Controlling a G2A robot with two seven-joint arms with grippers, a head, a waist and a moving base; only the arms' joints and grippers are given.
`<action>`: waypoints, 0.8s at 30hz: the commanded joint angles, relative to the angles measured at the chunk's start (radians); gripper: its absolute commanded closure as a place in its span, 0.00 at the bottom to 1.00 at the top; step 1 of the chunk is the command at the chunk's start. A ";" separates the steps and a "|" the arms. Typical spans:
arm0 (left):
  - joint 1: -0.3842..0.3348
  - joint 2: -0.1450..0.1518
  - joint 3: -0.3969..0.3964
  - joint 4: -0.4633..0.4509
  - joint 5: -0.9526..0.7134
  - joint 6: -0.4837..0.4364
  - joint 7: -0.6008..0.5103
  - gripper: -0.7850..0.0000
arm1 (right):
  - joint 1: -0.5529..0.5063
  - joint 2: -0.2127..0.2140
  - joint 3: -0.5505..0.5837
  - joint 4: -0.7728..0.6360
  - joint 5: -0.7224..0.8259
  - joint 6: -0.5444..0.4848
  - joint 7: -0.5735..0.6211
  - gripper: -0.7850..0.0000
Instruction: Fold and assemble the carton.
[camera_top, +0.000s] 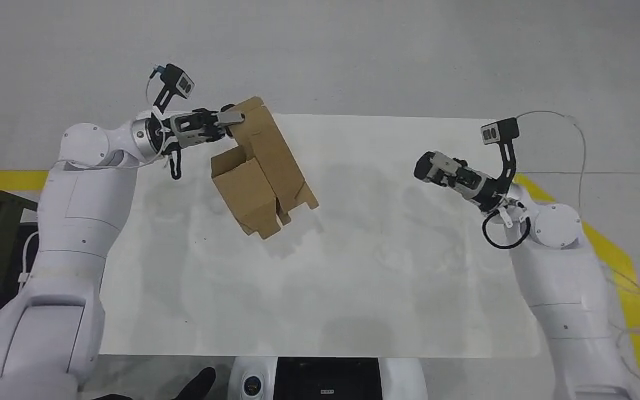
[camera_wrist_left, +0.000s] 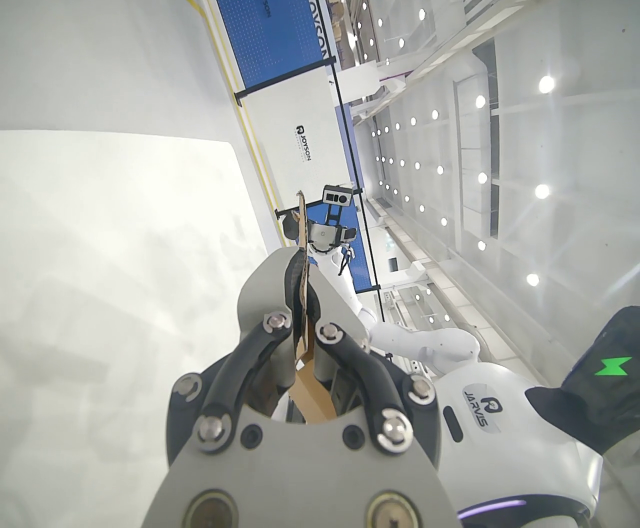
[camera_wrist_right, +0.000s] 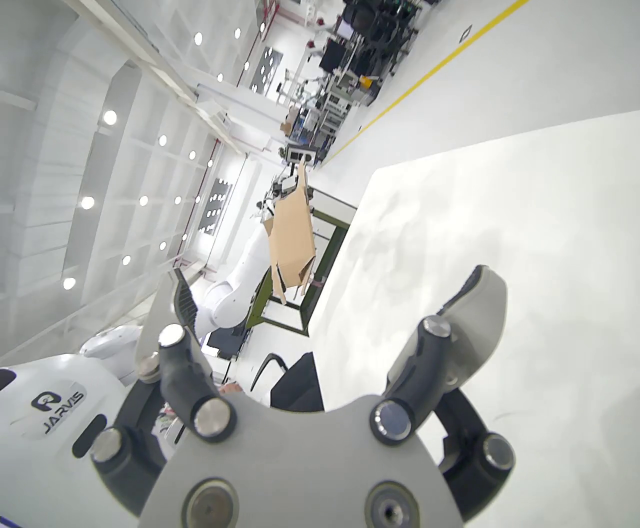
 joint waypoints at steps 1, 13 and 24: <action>0.002 -0.002 0.010 -0.015 0.013 -0.013 -0.006 1.00 | 0.026 -0.004 -0.027 0.024 0.042 0.003 0.046 0.00; 0.029 -0.026 0.088 -0.112 -0.062 0.051 -0.082 1.00 | 0.201 -0.051 -0.228 0.197 0.175 0.043 0.221 0.00; 0.016 -0.042 0.140 -0.122 -0.053 0.077 -0.104 1.00 | 0.344 -0.121 -0.405 0.362 0.157 -0.014 0.174 0.00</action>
